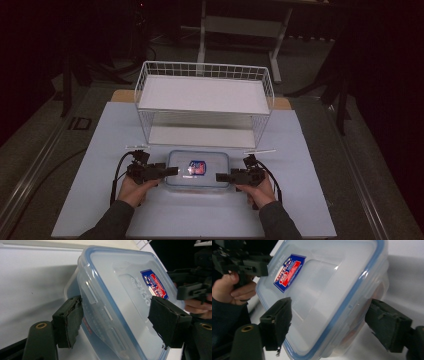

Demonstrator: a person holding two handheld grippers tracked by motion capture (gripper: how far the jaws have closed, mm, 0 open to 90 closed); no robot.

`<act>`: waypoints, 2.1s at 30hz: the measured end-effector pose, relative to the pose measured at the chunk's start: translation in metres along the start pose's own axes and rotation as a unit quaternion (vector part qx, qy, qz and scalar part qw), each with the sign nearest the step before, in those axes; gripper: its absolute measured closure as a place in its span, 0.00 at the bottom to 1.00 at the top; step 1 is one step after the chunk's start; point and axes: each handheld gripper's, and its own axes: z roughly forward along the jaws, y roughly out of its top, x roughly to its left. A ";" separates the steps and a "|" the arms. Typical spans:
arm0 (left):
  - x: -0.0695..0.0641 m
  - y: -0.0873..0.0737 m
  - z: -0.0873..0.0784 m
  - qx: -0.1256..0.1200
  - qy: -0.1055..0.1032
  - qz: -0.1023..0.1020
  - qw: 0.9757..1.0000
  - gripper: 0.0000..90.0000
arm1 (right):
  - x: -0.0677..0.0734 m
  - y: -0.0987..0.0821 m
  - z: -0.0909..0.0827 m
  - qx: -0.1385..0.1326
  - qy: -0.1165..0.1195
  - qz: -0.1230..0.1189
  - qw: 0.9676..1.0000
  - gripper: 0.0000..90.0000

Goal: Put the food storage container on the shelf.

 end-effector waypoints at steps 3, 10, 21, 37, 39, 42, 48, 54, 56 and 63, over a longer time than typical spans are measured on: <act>0.002 0.000 0.000 0.005 -0.013 -0.010 1.000 0.34 | -0.003 0.000 -0.001 0.001 0.008 0.008 1.000 0.28; -0.006 -0.003 -0.010 0.007 -0.011 0.007 1.000 0.41 | -0.003 -0.005 -0.012 -0.012 0.025 0.016 0.999 0.43; -0.013 -0.013 -0.023 -0.001 -0.023 0.027 0.999 0.52 | 0.005 -0.017 -0.024 -0.032 0.031 -0.001 0.999 0.55; -0.027 -0.024 -0.028 -0.019 0.000 0.045 0.999 0.53 | 0.018 -0.026 -0.027 -0.048 0.010 -0.012 0.999 0.56; -0.027 -0.024 -0.028 -0.019 0.001 0.046 0.999 0.53 | 0.019 -0.026 -0.027 -0.048 0.009 -0.015 0.999 0.56; -0.028 -0.024 -0.028 -0.020 0.003 0.046 0.999 0.54 | 0.020 -0.027 -0.028 -0.051 0.007 -0.015 0.999 0.57; -0.032 -0.023 -0.030 -0.030 0.002 0.050 0.998 0.54 | 0.022 -0.025 -0.031 -0.061 0.006 -0.019 0.998 0.57; -0.037 -0.022 -0.033 -0.043 0.003 0.054 0.998 0.54 | 0.026 -0.023 -0.036 -0.072 0.007 -0.024 0.997 0.57; -0.038 -0.021 -0.034 -0.048 0.003 0.055 0.997 0.54 | 0.027 -0.022 -0.037 -0.076 0.008 -0.026 0.997 0.57; -0.043 -0.013 -0.041 -0.057 0.002 0.065 0.996 0.54 | 0.033 -0.018 -0.041 -0.087 0.008 -0.032 0.996 0.57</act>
